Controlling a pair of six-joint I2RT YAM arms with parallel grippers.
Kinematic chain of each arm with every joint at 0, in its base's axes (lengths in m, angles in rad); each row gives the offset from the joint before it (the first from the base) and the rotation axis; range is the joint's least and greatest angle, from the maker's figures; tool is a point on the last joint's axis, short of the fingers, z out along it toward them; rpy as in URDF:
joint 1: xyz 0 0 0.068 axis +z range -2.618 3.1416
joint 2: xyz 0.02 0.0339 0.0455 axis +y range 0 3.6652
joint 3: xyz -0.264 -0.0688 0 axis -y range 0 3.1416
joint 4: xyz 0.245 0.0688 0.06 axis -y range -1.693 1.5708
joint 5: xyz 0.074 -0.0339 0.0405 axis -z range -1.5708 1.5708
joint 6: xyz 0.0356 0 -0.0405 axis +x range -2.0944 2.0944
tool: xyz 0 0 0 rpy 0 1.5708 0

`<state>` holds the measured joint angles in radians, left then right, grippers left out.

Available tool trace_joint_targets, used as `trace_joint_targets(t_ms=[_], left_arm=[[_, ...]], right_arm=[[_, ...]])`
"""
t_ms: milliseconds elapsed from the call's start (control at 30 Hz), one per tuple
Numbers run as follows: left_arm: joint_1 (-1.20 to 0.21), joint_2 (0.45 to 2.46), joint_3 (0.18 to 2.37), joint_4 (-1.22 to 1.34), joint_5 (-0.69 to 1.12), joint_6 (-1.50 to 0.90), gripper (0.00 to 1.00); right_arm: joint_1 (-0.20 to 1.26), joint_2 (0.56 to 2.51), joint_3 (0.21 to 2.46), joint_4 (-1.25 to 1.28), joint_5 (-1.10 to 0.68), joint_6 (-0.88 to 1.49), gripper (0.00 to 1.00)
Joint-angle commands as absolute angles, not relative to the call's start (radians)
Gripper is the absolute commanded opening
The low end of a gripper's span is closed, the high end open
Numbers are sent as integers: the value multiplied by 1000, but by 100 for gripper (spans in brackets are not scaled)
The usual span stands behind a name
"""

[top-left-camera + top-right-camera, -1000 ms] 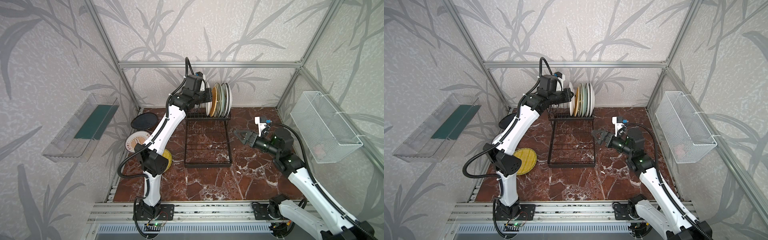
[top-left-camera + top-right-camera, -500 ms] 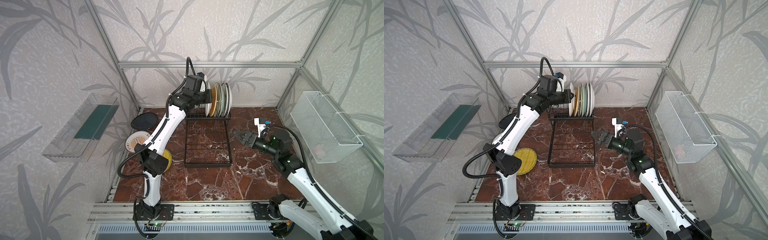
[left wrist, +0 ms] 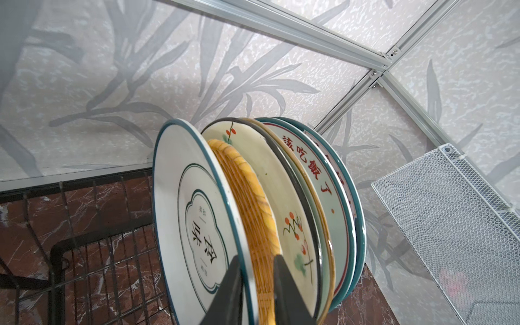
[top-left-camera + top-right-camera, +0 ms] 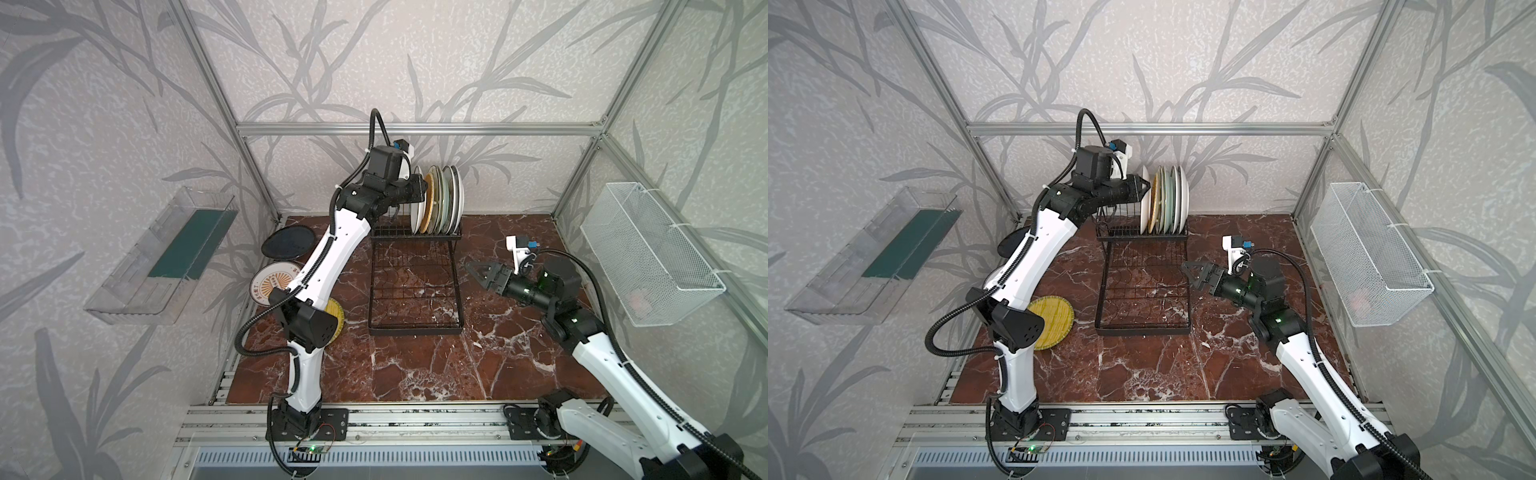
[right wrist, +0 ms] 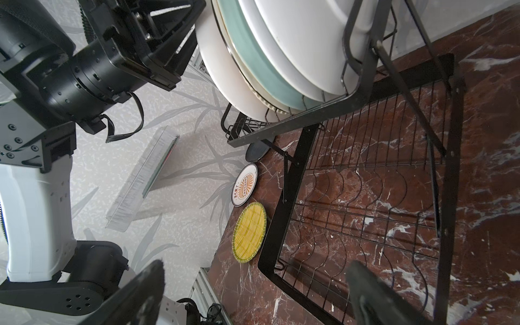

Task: Load plates into a dish rack
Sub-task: Place the plate on the dish rack, then pick up the plate from the middle-left of the table.

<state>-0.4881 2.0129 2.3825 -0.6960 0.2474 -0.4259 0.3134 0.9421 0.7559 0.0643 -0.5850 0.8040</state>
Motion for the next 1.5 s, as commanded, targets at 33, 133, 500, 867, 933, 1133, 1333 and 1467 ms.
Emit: trace_joint_targets(t_ms=[33,133,500,867,933,1133,1333,1467], left_arm=[[-486,2022,2472,-712,282,-440,26],[-487,2009,2507,-723,291,-447,35],[-486,1774,2351,-725,307,-471,70],[-487,1202,1676,-665,147,-566,81],[-485,1101,1568,-715,103,-577,82],[-482,846,1257,-947,0,-693,89],[-470,659,954,-996,-29,-909,99],[-425,588,800,-975,-66,-1062,99]], right_arm=[[319,927,766,66,-583,790,99],[318,918,774,48,-575,777,99],[319,848,788,-33,-554,740,99],[324,756,781,-128,-556,733,99],[328,752,779,-152,-563,716,99],[346,798,755,-123,-588,701,99],[424,897,714,6,-606,687,99],[471,954,705,46,-605,662,99]])
